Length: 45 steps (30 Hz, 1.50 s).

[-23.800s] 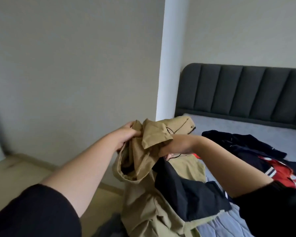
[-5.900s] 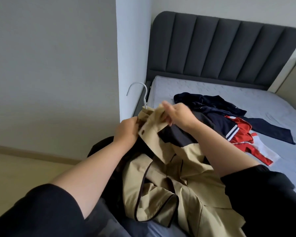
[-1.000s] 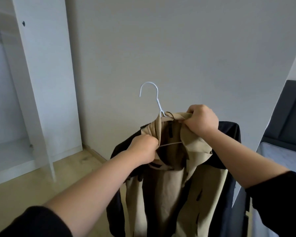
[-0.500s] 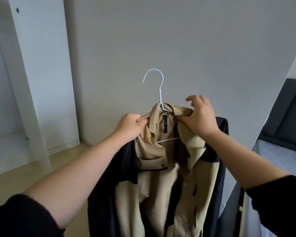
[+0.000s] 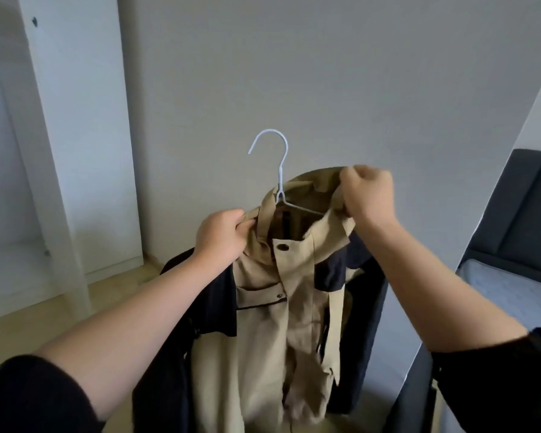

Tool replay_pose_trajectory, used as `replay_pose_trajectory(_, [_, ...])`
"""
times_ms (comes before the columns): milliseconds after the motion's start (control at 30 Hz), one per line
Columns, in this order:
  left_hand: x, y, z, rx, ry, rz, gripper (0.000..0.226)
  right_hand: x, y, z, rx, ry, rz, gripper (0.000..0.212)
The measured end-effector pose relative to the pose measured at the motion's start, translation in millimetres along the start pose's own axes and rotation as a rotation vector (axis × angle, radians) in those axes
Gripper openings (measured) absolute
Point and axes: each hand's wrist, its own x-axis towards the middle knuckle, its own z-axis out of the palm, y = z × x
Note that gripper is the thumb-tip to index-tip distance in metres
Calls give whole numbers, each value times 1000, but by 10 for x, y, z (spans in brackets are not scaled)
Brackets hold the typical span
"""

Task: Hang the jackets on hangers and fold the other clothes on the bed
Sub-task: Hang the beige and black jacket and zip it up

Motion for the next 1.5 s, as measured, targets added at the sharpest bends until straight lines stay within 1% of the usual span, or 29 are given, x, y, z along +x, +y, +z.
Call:
replay_pose_trajectory(33, [-24, 0, 16, -29, 20, 2, 45, -79, -8, 36, -124, -69, -83, 27])
replay_pose_trajectory(100, [-40, 26, 50, -70, 47, -1, 47, -327, 99, 191, -554, -356, -245, 28])
replay_pose_trajectory(133, [-43, 39, 63, -77, 48, 5, 48, -406, 180, 225, -661, -485, -258, 29])
replay_pose_trajectory(167, [-43, 48, 70, -74, 46, 17, 47, -425, 279, 223, -638, -591, -247, 29])
replay_pose_trajectory(200, [-42, 49, 73, -62, 46, 31, 47, -411, 337, 180, -530, -643, -229, 29])
replay_pose_trajectory(233, [-37, 43, 73, -46, 48, 48, 46, -374, 389, 114, -406, -593, -217, 26])
replay_pose_trajectory(267, [-29, 35, 69, -32, 52, 65, 47, -328, 441, 32, -366, -474, -253, 21])
replay_pose_trajectory(300, [-20, 28, 67, -23, 58, 81, 49, -274, 488, -42, -382, -298, -332, 20])
replay_pose_trajectory(333, [-12, 26, 65, -19, 63, 96, 51, -224, 525, -113, -468, -147, -386, 29])
replay_pose_trajectory(367, [-5, 28, 67, -20, 66, 109, 53, -166, 586, -154, -549, -88, -395, 38])
replay_pose_trajectory(400, [4, 28, 74, -22, 67, 118, 54, -104, 629, -194, -599, -148, -336, 41])
replay_pose_trajectory(433, [6, 26, 84, -20, 66, 118, 54, -42, 661, -221, -593, -276, -251, 37])
replay_pose_trajectory(467, [3, 19, 103, -13, 67, 106, 54, -3, 677, -239, -566, -446, -152, 28])
replay_pose_trajectory(500, [-4, 17, 127, -7, 67, 86, 54, 24, 707, -241, -531, -577, -78, 18])
replay_pose_trajectory(533, [-11, 20, 154, -3, 65, 64, 52, 20, 725, -235, -495, -612, -49, 15])
replay_pose_trajectory(567, [-11, 34, 178, -3, 60, 49, 51, 29, 756, -221, -453, -562, -39, 23])
replay_pose_trajectory(600, [4, 56, 198, -11, 55, 43, 47, 31, 764, -222, -434, -458, -40, 32])
replay_pose_trajectory(633, [34, 89, 208, -25, 52, 48, 42, 23, 765, -229, -431, -339, -41, 36])
replay_pose_trajectory(667, [81, 125, 209, -44, 53, 67, 36, 28, 759, -248, -438, -239, -45, 36])
replay_pose_trajectory(733, [202, 218, 178, -72, 65, 144, 20, 74, 702, -324, -435, -78, -28, 24])
replay_pose_trajectory(767, [269, 277, 156, -71, 70, 185, 21, 115, 658, -387, -431, -14, -21, 18])
replay_pose_trajectory(800, [341, 338, 137, -55, 65, 214, 27, 165, 607, -468, -429, 43, -27, 13])
replay_pose_trajectory(867, [479, 497, 110, 38, 30, 229, 34, 279, 487, -658, -450, 150, -64, 10])
replay_pose_trajectory(933, [571, 711, 87, 123, 6, 211, 32, 369, 353, -877, -500, 232, -98, 8])
replay_pose_trajectory(1033, [679, 1155, 18, 145, 50, 186, 39, 457, 129, -1260, -574, 315, -137, 8])
replay_pose_trajectory(1133, [713, 1730, -84, 81, 130, 194, 39, 460, -153, -1761, -630, 445, -167, 7])
replay_pose_trajectory(1267, [657, 2565, -255, 13, 246, 278, 34, 374, -594, -2492, -627, 649, -180, 11])
replay_pose_trajectory(1367, [572, 3121, -399, -59, 322, 348, 32, 274, -925, -3020, -641, 759, -248, 15])
replay_pose_trajectory(1500, [419, 3822, -572, -134, 334, 395, 31, 110, -1290, -3679, -691, 885, -292, 15])
